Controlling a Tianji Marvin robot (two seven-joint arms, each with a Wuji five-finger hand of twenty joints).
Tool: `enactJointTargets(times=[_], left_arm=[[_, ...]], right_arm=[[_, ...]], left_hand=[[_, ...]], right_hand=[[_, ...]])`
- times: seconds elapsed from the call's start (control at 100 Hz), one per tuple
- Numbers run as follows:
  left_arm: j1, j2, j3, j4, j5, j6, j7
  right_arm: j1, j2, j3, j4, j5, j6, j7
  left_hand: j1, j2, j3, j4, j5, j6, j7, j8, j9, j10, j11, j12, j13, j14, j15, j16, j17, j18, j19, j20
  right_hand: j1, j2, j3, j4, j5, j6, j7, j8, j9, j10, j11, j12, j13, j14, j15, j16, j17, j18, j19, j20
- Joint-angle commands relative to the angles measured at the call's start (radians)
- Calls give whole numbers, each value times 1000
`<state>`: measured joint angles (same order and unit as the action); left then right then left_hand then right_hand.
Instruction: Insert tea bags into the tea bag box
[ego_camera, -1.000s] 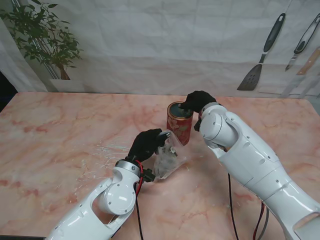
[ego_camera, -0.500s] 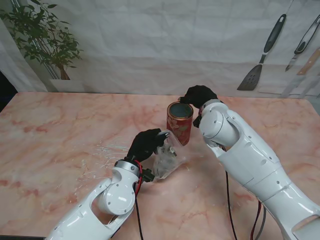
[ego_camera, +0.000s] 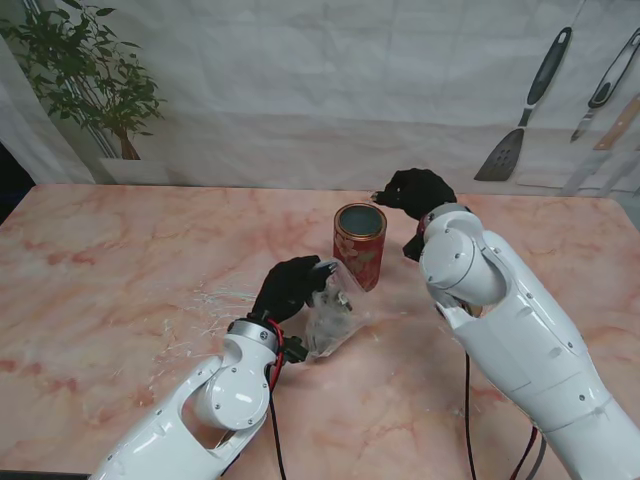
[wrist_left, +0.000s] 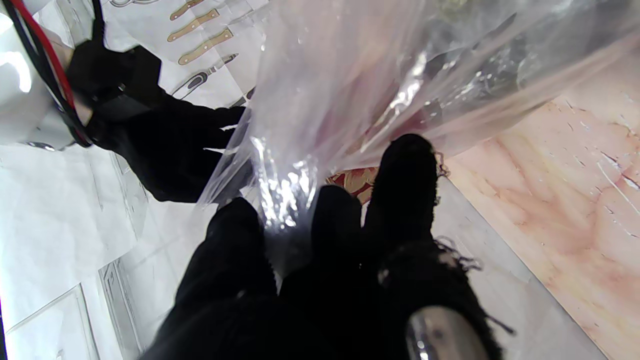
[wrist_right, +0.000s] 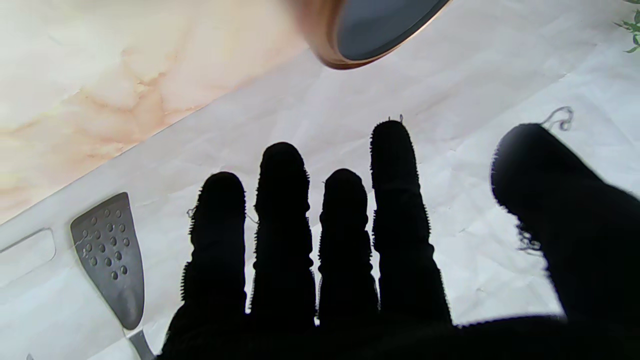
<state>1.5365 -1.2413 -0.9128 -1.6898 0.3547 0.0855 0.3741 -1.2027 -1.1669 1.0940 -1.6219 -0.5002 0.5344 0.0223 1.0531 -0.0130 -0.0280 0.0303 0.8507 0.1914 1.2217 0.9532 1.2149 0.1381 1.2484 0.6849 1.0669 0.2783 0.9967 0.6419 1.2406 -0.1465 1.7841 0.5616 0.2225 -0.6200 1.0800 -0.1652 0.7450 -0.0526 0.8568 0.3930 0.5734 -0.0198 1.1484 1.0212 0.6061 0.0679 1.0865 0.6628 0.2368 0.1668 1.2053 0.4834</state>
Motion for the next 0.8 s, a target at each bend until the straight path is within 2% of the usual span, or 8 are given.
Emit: enactJointTargets(times=[0.0,0.09,0.24,0.37,0.49,0.62,0.79], left_arm=[[1,-1,-2,-12,0,4,-10],[1,-1,-2,-12,0,5,-8],[1,-2,-4,-14,1,6,-6],[3,-1,-6,-16,4,7,-4],[5,-1,-10,-17,3,7,-3],[6,-2,-12,-17,0,5,0],[6,-3,-13,-17,-3,0,3]], right_arm=[[-33,18,16,-22,-12,-17,5],[-88,34,63,-72,-39,-53,36],[-196,42,145,-135,-45,-127,34],[-291,46,212,-187,-23,-168,38],[-371,50,267,-216,-17,-224,38],[-446,49,312,-225,-22,-286,17],[-517,44,341,-220,-32,-338,-27]], left_hand=[[31,38,10,2,62,89,113,27,-18,-94,-40,-15,202,27,507,2,-127,-111,310,-10],[31,38,10,2,61,88,113,27,-18,-96,-40,-15,202,27,507,2,-127,-111,310,-10],[30,39,10,2,61,88,112,26,-19,-96,-41,-15,202,27,507,2,-127,-111,310,-10],[29,40,10,2,60,88,113,27,-20,-97,-40,-14,202,27,507,2,-127,-111,310,-10],[29,41,10,2,57,86,112,27,-23,-98,-40,-13,202,26,507,2,-127,-111,310,-10],[29,41,10,2,56,87,112,27,-26,-98,-39,-12,202,26,506,2,-127,-111,310,-10],[29,41,10,2,56,88,112,27,-26,-96,-40,-11,202,26,505,1,-127,-111,310,-10]], right_hand=[[-9,21,3,34,-44,-17,-14,-8,-42,-37,-32,-32,-21,-35,-37,-25,1,-24,3,-10],[-14,55,-15,39,-106,-25,-28,-15,-87,-48,-134,-125,-37,-53,-126,-76,-4,-45,-16,-20],[-12,103,-27,50,-158,-22,-37,-24,-118,-32,-277,-298,-51,-81,-276,-157,-20,-92,-69,-42],[-2,135,-29,59,-171,-5,-55,-32,-139,-23,-318,-358,-78,-89,-376,-202,-44,-106,-126,-60],[7,148,-45,60,-191,5,-79,-40,-162,-25,-364,-403,-100,-108,-491,-256,-67,-144,-189,-81],[-2,132,-55,57,-216,14,-112,-47,-185,-20,-402,-431,-123,-123,-566,-292,-98,-181,-267,-116],[8,77,-77,47,-236,23,-135,-46,-206,-19,-447,-466,-151,-133,-638,-329,-134,-211,-350,-154]])
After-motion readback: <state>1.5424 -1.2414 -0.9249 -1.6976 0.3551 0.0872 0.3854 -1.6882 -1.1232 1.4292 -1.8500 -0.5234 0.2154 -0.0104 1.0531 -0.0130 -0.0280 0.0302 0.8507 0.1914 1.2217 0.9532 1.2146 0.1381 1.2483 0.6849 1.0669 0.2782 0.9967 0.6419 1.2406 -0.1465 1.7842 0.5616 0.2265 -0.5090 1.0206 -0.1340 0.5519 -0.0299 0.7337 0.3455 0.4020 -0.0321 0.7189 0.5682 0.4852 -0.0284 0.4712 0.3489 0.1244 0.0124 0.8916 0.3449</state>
